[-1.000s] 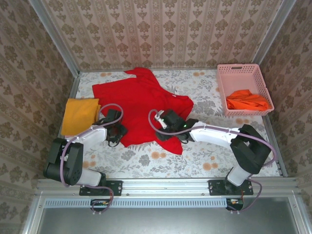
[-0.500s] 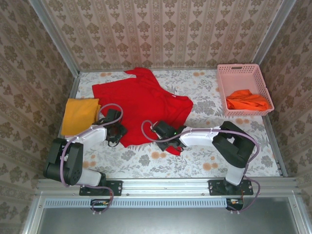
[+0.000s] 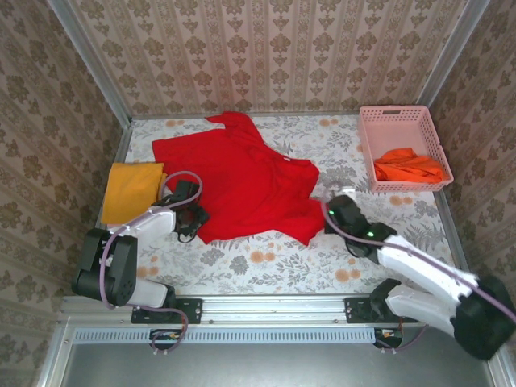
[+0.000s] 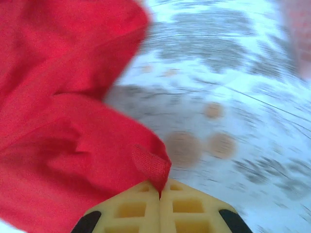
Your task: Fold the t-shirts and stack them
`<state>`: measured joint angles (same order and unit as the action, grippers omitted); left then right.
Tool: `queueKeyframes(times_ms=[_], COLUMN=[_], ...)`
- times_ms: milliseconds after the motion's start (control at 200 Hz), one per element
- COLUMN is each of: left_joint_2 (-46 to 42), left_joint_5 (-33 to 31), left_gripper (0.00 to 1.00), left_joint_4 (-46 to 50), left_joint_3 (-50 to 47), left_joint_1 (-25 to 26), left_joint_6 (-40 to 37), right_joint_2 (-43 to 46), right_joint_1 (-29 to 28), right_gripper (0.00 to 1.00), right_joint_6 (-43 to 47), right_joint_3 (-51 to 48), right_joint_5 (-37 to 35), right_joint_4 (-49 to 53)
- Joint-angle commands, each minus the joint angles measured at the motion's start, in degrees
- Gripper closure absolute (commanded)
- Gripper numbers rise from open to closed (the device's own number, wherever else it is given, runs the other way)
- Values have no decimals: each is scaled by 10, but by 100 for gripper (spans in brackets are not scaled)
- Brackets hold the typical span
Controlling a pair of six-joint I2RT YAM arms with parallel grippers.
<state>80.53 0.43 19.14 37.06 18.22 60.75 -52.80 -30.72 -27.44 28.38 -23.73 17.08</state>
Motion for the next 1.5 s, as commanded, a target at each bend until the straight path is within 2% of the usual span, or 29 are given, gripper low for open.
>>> queueKeyframes(times_ms=[0,70,130,155,200,255,320,445,585,725,850,910,1095,1230,1440,1495], left_joint_2=[8,9,9,9,9,8,4,-10,-52,-116,-167,-185,-234,-254,-275,-278], left_joint_5=[-7,-6,-5,-5,-4,-3,-2,-1,-5,-36,-31,-18,63,80,84,84], left_gripper=[60,60,60,60,60,60,60,58,54,49,42,39,25,13,11,11], left_joint_4=[41,42,42,42,42,43,43,52,56,95,134,142,137,146,154,155], left_joint_3=[11,17,19,20,21,23,24,29,39,54,47,33,-13,-20,-32,-35], left_joint_1=[-6,-7,-6,-6,-6,-6,-6,-6,-4,-13,-63,-105,-222,-259,-273,-274], left_joint_6=[-17,-19,-21,-20,-20,-22,-22,-31,-47,-67,-86,-92,-106,-119,-126,-127], right_joint_2=[97,151,185,197,217,236,237,183,64,-72,-196,-252,-428,-522,-636,-659], right_joint_1=[54,66,66,67,66,66,66,66,50,-33,-134,-180,-287,-318,-326,-326], right_gripper=[100,98,65,47,28,19,15,12,11,11,12,14,18,24,30,36], right_joint_6=[-106,-133,-141,-140,-128,-106,-74,-8,46,118,185,216,335,384,416,422], right_joint_3=[-60,-78,-85,-85,-85,-84,-79,-56,-14,60,137,170,271,341,439,465], right_joint_5=[-13,-18,-20,-18,-9,8,27,85,162,160,156,160,179,199,209,212], right_joint_4=[82,114,133,133,147,139,103,30,-62,-124,-175,-206,-260,-267,-239,-226])
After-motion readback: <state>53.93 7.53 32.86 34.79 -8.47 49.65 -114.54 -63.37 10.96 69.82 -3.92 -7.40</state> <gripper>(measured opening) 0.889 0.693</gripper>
